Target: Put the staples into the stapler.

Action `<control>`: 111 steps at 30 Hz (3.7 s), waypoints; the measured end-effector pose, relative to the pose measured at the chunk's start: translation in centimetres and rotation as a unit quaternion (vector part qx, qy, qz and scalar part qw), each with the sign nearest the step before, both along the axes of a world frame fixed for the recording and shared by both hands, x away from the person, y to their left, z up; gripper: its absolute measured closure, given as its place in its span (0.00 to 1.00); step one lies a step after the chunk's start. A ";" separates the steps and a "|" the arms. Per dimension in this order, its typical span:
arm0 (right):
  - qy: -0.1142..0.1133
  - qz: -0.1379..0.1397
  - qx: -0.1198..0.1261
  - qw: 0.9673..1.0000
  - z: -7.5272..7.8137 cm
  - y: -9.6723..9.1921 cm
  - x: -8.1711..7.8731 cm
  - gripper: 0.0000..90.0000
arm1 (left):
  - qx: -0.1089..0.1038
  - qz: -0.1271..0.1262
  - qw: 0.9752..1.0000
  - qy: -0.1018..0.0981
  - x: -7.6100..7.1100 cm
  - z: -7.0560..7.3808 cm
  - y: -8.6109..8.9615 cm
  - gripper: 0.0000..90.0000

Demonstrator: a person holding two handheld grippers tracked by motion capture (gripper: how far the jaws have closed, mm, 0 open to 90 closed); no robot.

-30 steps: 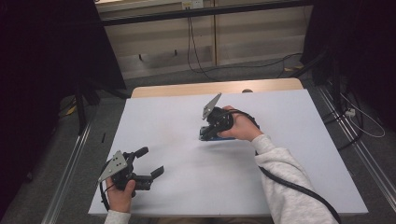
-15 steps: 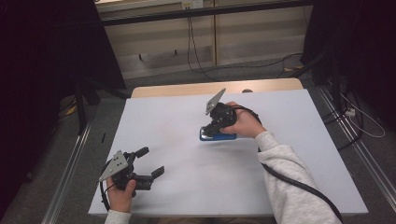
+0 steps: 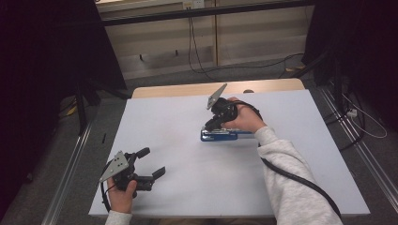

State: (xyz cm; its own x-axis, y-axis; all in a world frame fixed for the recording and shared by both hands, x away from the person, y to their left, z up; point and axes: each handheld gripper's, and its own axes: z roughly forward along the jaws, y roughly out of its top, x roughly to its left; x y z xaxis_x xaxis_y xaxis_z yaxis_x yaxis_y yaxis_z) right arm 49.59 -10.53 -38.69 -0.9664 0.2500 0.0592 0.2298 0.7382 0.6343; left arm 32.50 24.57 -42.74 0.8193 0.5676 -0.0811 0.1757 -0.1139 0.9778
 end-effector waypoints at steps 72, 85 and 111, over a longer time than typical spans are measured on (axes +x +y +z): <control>-0.018 0.027 -0.008 0.999 -1.5 0.3 2.4 0.88 | 0.001 -0.004 1.000 0.005 0.1 -0.1 0.0 0.05; -0.025 0.038 -0.011 0.999 -2.0 0.1 2.4 0.88 | 0.001 -0.004 1.000 0.006 0.0 0.0 0.0 0.05; -0.024 0.052 -0.019 0.998 -2.3 0.1 2.3 0.88 | 0.002 -0.003 1.000 0.007 0.1 -0.1 -0.1 0.05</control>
State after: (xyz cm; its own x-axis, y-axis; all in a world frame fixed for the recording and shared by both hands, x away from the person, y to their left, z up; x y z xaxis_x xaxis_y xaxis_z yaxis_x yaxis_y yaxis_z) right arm 51.85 -10.45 -40.98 -0.9887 0.1495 0.0041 0.1205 0.7797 0.6144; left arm 32.62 24.52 -42.83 0.8215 0.5629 -0.0906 0.1884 -0.1180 0.9750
